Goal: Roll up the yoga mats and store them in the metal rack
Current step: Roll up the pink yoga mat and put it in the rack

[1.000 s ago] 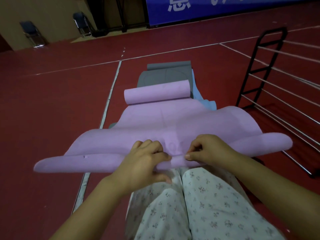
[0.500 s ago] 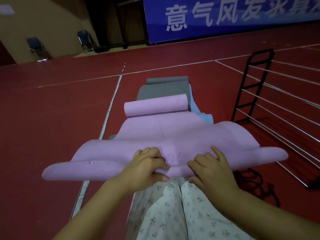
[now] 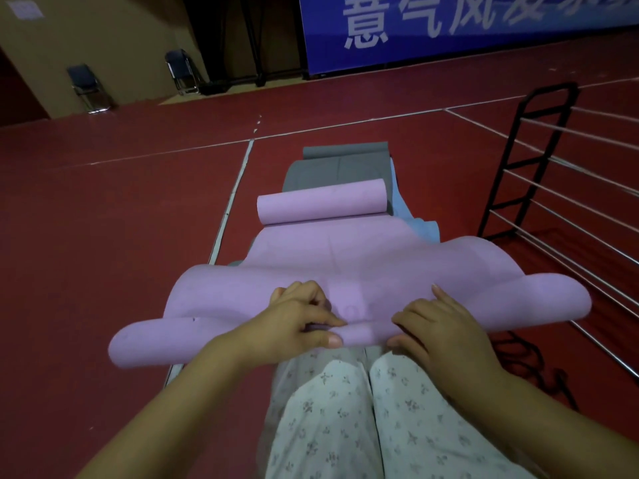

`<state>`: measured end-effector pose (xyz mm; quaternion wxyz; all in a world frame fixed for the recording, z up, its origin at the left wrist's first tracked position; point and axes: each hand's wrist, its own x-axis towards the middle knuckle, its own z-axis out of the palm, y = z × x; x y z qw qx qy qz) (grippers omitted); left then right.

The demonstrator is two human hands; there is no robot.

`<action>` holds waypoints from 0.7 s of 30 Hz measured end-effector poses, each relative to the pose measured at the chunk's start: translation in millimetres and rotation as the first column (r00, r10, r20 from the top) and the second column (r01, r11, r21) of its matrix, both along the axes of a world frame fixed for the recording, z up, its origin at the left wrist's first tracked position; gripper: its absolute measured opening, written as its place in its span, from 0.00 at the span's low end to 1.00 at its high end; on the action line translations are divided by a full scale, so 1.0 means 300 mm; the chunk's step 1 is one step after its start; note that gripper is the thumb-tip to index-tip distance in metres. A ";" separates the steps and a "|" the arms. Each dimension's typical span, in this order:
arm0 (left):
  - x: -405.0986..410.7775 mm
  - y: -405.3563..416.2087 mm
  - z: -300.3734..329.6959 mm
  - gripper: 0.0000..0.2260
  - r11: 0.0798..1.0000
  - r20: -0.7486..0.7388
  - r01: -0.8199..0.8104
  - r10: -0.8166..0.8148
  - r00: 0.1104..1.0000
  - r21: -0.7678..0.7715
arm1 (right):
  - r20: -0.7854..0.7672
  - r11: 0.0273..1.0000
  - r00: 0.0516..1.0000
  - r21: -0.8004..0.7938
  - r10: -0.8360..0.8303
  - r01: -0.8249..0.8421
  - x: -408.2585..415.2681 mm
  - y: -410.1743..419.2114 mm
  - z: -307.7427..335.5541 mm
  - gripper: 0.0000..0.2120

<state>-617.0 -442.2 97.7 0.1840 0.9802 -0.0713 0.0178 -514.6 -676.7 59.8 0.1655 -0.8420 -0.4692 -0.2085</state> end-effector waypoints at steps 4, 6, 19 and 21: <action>-0.015 -0.035 -0.015 0.20 0.981 0.252 0.054 -0.101 0.962 0.188 | -0.072 1.000 0.997 -0.009 0.010 -0.011 0.011 0.017 0.021 0.15; -0.023 -0.061 -0.005 0.20 0.958 0.349 -0.004 -0.100 0.932 0.286 | -0.146 1.000 0.989 -0.007 0.009 -0.010 0.011 0.020 0.035 0.16; -0.066 -0.090 -0.003 0.15 0.955 0.305 -0.216 0.148 0.941 0.203 | -0.399 0.994 0.915 -0.107 -0.054 0.012 0.023 0.019 0.111 0.12; -0.059 -0.082 0.001 0.14 0.958 0.294 -0.217 0.157 0.943 0.185 | -0.371 0.992 0.926 -0.124 -0.064 0.019 0.015 0.017 0.112 0.10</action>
